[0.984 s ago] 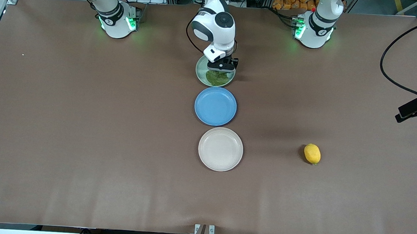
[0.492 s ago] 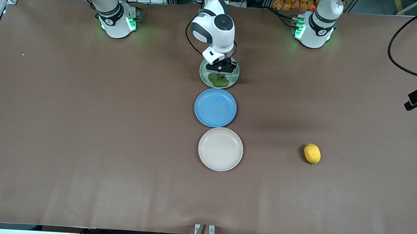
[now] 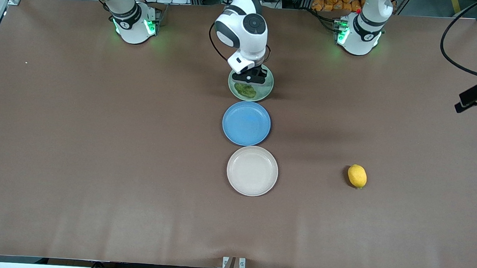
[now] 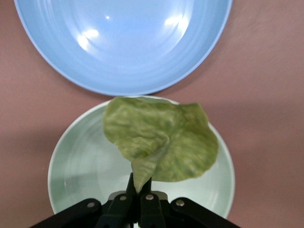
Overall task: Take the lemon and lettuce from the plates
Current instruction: 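Close the right gripper on the lettuce leaf while the left gripper withdraws, then lift the lettuce leaf with the right gripper and carry it off the plate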
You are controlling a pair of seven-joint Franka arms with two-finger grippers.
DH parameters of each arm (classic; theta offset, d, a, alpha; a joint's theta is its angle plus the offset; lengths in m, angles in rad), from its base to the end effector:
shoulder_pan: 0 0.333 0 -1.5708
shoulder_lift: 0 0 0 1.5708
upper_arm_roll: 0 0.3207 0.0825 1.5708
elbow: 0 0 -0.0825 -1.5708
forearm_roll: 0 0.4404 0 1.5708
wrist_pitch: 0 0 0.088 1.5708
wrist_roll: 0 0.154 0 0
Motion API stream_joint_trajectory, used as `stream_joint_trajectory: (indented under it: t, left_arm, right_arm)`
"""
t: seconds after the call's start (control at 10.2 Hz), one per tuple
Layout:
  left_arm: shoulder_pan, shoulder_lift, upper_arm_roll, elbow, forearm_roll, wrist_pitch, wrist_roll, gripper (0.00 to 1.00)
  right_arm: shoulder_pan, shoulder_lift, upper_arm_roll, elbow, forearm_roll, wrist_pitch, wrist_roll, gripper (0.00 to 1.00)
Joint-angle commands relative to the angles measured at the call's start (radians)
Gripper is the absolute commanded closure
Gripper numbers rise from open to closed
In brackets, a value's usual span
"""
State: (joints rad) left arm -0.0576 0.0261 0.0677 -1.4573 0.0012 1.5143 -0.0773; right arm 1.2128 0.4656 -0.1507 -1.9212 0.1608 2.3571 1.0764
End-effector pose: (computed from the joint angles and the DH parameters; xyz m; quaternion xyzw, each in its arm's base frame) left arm 0.6150 0.0059 0.6209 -0.9989 -0.0437 -0.0155 0.0010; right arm 0.3176 0.5832 0.1650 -0.9981 0.0572 0.0247 0.0013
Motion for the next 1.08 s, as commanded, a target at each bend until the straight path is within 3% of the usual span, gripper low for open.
stream_joint_trajectory:
  t: [0.0, 0.49, 0.98]
  left_arm:
    - [-0.022, -0.017, 0.024, -0.026, 0.022, -0.003, -0.007, 0.00]
    - [-0.016, -0.018, 0.021, -0.034, 0.014, -0.006, 0.010, 0.00]
    - [-0.076, -0.029, 0.015, -0.061, -0.009, -0.006, -0.010, 0.00]
  right_arm:
    - [-0.054, -0.071, 0.010, -0.013, 0.019, -0.070, -0.085, 1.00]
    - [-0.269, -0.162, 0.006, 0.002, 0.019, -0.202, -0.286, 1.00]
    - [-0.519, -0.170, 0.002, 0.117, 0.017, -0.423, -0.550, 1.00]
